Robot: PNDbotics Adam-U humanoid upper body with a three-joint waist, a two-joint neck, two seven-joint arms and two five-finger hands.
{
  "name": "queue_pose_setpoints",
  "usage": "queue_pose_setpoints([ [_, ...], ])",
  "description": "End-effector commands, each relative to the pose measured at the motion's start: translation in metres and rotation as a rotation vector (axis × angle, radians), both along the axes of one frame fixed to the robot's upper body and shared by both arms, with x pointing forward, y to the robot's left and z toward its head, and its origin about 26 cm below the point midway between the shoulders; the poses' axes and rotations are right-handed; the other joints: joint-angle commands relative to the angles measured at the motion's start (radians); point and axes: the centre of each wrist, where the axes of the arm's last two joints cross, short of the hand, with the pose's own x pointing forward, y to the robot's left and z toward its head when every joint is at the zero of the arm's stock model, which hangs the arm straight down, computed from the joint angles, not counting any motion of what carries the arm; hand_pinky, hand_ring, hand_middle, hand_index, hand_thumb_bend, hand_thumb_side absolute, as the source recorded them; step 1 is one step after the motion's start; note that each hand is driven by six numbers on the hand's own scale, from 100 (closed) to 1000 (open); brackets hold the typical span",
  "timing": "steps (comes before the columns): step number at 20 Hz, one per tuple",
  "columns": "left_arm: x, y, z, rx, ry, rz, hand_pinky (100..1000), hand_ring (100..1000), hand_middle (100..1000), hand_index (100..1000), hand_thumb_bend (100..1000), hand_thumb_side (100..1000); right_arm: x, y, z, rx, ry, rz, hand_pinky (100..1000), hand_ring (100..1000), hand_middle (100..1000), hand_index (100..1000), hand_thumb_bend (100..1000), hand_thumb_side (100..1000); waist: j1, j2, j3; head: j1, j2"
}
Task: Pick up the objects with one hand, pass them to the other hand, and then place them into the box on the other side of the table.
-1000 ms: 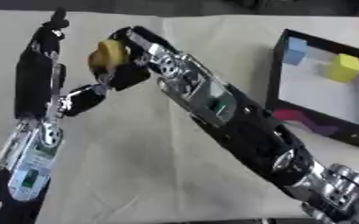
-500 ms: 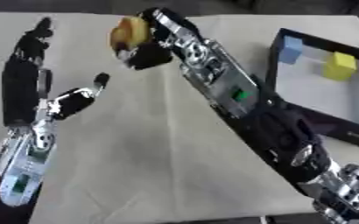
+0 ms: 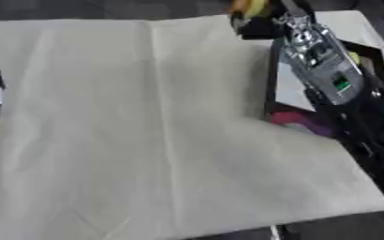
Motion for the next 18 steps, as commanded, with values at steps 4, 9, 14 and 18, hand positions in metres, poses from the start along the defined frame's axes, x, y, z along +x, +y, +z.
queue_pose_setpoints([
  [4, -0.017, 0.046, 0.027, -0.125, -0.049, 0.04, 695, 655, 690, 828, 271, 551, -0.008, -0.073, 0.001, -0.037, -0.007, -0.25, 671, 404, 129, 505, 100, 100, 0.01, -0.01, -0.002, -0.058, -0.022],
  [9, -0.024, 0.06, 0.035, -0.205, -0.103, 0.087, 690, 646, 682, 825, 276, 558, -0.015, -0.106, -0.018, -0.05, 0.07, -0.33, 684, 435, 186, 531, 100, 100, 0.013, -0.006, -0.003, -0.13, -0.038],
  [14, -0.026, 0.064, 0.036, -0.253, -0.12, 0.099, 689, 643, 679, 822, 273, 555, -0.02, -0.119, -0.031, -0.158, 0.122, -0.313, 806, 657, 562, 825, 468, 173, 0.015, -0.006, -0.004, -0.144, -0.042],
  [18, -0.025, 0.069, 0.034, -0.266, -0.125, 0.11, 689, 643, 679, 824, 276, 546, -0.021, -0.13, -0.036, -0.292, 0.152, -0.294, 901, 856, 805, 948, 563, 294, 0.017, -0.007, -0.005, -0.133, -0.043],
])
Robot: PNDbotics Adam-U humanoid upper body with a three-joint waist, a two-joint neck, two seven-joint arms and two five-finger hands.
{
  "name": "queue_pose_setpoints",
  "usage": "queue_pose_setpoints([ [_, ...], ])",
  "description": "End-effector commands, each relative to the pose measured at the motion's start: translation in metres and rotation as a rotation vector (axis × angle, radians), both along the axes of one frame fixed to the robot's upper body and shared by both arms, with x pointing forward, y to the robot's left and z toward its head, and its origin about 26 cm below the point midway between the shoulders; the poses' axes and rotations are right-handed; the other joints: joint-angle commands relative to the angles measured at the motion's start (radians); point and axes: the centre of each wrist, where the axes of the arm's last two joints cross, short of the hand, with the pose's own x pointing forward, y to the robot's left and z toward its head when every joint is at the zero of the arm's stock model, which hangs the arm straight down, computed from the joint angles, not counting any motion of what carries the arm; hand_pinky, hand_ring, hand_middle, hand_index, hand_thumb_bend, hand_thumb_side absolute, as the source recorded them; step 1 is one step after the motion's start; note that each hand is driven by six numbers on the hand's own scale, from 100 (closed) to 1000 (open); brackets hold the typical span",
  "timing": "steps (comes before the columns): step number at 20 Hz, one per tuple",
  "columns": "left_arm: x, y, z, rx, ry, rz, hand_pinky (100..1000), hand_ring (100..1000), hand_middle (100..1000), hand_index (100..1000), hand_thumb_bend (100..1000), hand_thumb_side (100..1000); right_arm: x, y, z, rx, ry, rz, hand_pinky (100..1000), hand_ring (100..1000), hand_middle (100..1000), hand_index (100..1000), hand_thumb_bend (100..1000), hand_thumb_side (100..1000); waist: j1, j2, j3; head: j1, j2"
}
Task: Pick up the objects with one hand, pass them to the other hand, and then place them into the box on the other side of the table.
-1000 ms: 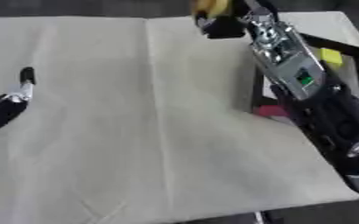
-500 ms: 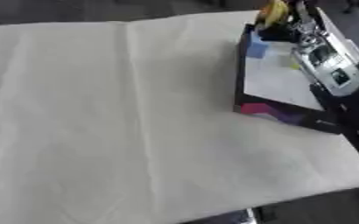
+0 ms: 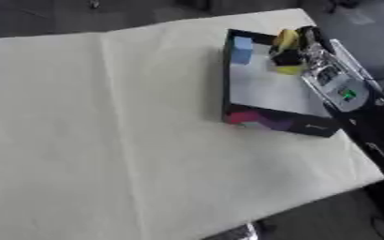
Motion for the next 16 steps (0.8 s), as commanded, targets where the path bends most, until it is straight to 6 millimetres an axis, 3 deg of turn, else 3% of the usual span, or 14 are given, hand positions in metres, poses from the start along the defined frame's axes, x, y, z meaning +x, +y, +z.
queue_pose_setpoints([
  [1, -0.002, 0.011, 0.011, 0.014, -0.034, 0.023, 689, 643, 679, 824, 278, 541, -0.005, -0.016, 0.018, -0.129, -0.004, -0.003, 904, 865, 814, 956, 531, 316, 0.002, -0.016, -0.001, 0.008, -0.014],
  [4, -0.001, 0.014, 0.01, 0.006, -0.036, 0.034, 689, 642, 679, 824, 282, 539, -0.006, -0.019, 0.02, -0.177, -0.003, -0.011, 910, 887, 838, 975, 408, 393, 0.001, -0.016, 0.0, 0.013, -0.01],
  [9, -0.001, 0.015, 0.009, 0.0, -0.034, 0.04, 689, 642, 678, 824, 284, 535, -0.009, -0.017, 0.023, -0.204, -0.022, -0.017, 906, 885, 838, 978, 357, 416, -0.001, -0.016, 0.001, 0.022, -0.011],
  [10, -0.001, 0.015, 0.009, -0.002, -0.034, 0.041, 688, 640, 676, 822, 284, 536, -0.009, -0.016, 0.025, -0.203, -0.035, -0.024, 904, 885, 837, 979, 300, 423, -0.001, -0.016, 0.001, 0.024, -0.011],
  [11, -0.001, 0.015, 0.008, -0.004, -0.034, 0.042, 688, 640, 675, 822, 284, 537, -0.01, -0.012, 0.029, -0.191, -0.077, -0.023, 898, 878, 832, 974, 247, 422, -0.001, -0.016, 0.001, 0.026, -0.01],
  [12, -0.001, 0.015, 0.008, -0.007, -0.035, 0.043, 687, 638, 673, 821, 283, 538, -0.012, -0.007, 0.036, -0.151, -0.156, -0.006, 864, 811, 775, 934, 100, 435, -0.001, -0.016, 0.0, 0.031, -0.01],
  [13, -0.001, 0.016, 0.008, -0.018, -0.035, 0.045, 681, 633, 668, 819, 275, 548, -0.015, 0.002, 0.042, -0.079, -0.269, 0.033, 850, 777, 741, 906, 100, 439, -0.001, -0.016, 0.0, 0.039, -0.01],
  [16, -0.001, 0.019, 0.008, -0.066, -0.044, 0.051, 675, 632, 672, 821, 267, 560, -0.021, 0.028, 0.043, 0.155, -0.576, 0.192, 872, 786, 758, 924, 100, 432, -0.002, -0.013, 0.004, 0.06, -0.011],
])
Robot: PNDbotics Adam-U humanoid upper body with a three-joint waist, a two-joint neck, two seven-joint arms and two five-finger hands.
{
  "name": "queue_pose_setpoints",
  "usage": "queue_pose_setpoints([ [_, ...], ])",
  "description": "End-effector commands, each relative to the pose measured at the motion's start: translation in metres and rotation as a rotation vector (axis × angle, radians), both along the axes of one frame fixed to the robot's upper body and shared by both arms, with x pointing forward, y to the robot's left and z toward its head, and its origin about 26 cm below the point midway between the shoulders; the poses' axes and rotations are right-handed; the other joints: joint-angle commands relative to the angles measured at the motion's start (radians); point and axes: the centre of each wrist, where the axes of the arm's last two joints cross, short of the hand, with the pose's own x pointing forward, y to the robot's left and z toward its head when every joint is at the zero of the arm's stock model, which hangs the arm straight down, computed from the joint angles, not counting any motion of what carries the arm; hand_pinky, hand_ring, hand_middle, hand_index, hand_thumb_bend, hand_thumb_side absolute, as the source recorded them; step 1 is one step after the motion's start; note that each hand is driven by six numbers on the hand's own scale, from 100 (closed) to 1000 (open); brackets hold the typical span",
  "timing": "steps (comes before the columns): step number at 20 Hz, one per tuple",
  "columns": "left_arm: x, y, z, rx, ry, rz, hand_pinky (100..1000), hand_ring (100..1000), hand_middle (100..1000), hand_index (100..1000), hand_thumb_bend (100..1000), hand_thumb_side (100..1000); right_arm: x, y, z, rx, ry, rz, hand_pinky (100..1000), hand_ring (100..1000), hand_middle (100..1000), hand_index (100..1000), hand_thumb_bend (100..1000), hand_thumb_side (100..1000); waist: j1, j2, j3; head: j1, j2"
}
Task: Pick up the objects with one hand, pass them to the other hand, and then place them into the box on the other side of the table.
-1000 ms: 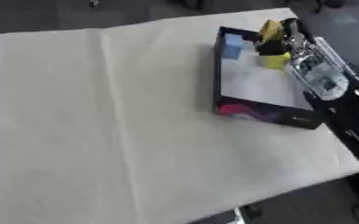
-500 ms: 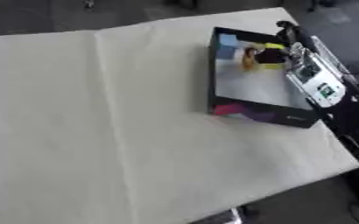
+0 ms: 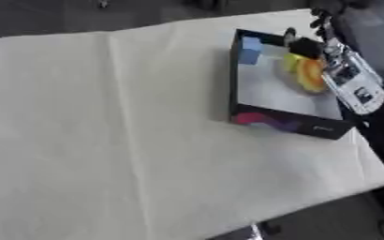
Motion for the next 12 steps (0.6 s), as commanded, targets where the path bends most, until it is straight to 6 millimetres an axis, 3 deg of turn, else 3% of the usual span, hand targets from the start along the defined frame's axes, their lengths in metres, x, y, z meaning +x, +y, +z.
queue_pose_setpoints([
  [1, -0.002, 0.009, 0.009, -0.035, -0.038, 0.022, 674, 635, 677, 825, 260, 580, -0.008, 0.024, 0.014, 0.18, -0.296, 0.175, 881, 796, 769, 935, 100, 464, -0.001, -0.013, 0.004, 0.025, -0.012],
  [4, -0.003, 0.012, 0.007, -0.102, -0.047, 0.025, 675, 642, 688, 838, 226, 676, -0.008, 0.044, 0.01, 0.271, -0.43, 0.285, 875, 791, 770, 923, 100, 407, -0.002, -0.011, 0.013, 0.053, -0.021],
  [6, -0.003, 0.015, 0.005, -0.153, -0.056, 0.022, 679, 648, 698, 851, 164, 798, -0.007, 0.056, 0.008, 0.285, -0.477, 0.313, 872, 793, 774, 912, 100, 333, -0.003, -0.009, 0.021, 0.076, -0.027],
  [7, -0.003, 0.016, 0.005, -0.169, -0.06, 0.019, 679, 648, 698, 851, 164, 798, -0.007, 0.06, 0.007, 0.283, -0.487, 0.318, 872, 793, 774, 912, 100, 333, -0.004, -0.009, 0.023, 0.083, -0.028],
  [8, -0.003, 0.018, 0.003, -0.191, -0.06, 0.019, 688, 658, 712, 866, 152, 883, -0.006, 0.065, 0.006, 0.284, -0.495, 0.327, 872, 796, 777, 911, 100, 317, -0.006, -0.008, 0.027, 0.094, -0.03],
  [10, -0.003, 0.02, 0.002, -0.214, -0.063, 0.015, 688, 658, 712, 866, 152, 883, -0.006, 0.069, 0.005, 0.281, -0.501, 0.333, 872, 796, 777, 911, 100, 317, -0.007, -0.008, 0.03, 0.103, -0.032],
  [11, -0.003, 0.02, 0.0, -0.236, -0.062, 0.008, 701, 692, 753, 900, 184, 934, -0.005, 0.073, 0.005, 0.28, -0.509, 0.342, 877, 820, 805, 920, 100, 340, -0.01, -0.008, 0.035, 0.115, -0.035],
  [12, -0.003, 0.02, -0.002, -0.276, -0.064, -0.012, 700, 703, 763, 907, 202, 906, -0.004, 0.078, 0.004, 0.277, -0.52, 0.359, 880, 829, 822, 934, 100, 381, -0.014, -0.007, 0.042, 0.128, -0.039],
])
